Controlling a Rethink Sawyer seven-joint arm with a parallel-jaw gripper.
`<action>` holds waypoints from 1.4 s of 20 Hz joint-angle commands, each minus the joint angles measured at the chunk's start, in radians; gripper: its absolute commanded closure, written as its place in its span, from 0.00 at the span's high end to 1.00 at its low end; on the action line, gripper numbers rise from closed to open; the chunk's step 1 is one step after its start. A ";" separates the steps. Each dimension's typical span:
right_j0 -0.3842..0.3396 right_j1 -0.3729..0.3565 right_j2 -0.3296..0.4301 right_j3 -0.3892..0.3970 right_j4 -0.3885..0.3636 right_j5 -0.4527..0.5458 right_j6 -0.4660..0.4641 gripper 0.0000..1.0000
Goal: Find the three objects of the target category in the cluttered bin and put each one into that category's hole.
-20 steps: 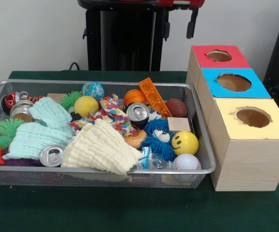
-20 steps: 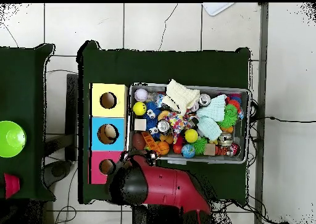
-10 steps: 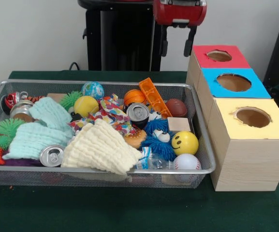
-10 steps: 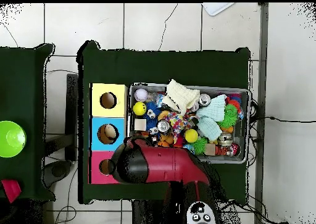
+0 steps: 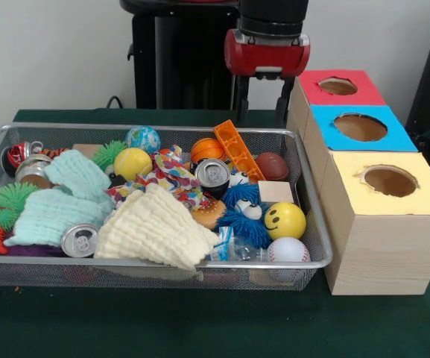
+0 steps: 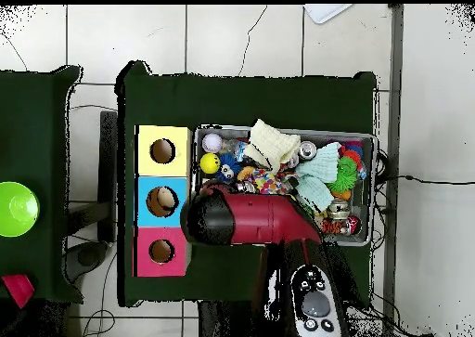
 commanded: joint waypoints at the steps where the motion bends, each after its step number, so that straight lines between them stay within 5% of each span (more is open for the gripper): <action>1: -0.035 0.105 0.051 -0.167 0.061 -0.005 0.147 1.00; 12: -0.013 0.206 0.106 -0.378 -0.147 0.154 -0.187 1.00; 19: -0.044 0.243 0.225 -0.423 -0.316 0.148 -0.377 1.00; 28: -0.106 0.308 0.363 -0.442 -0.502 0.123 -0.501 1.00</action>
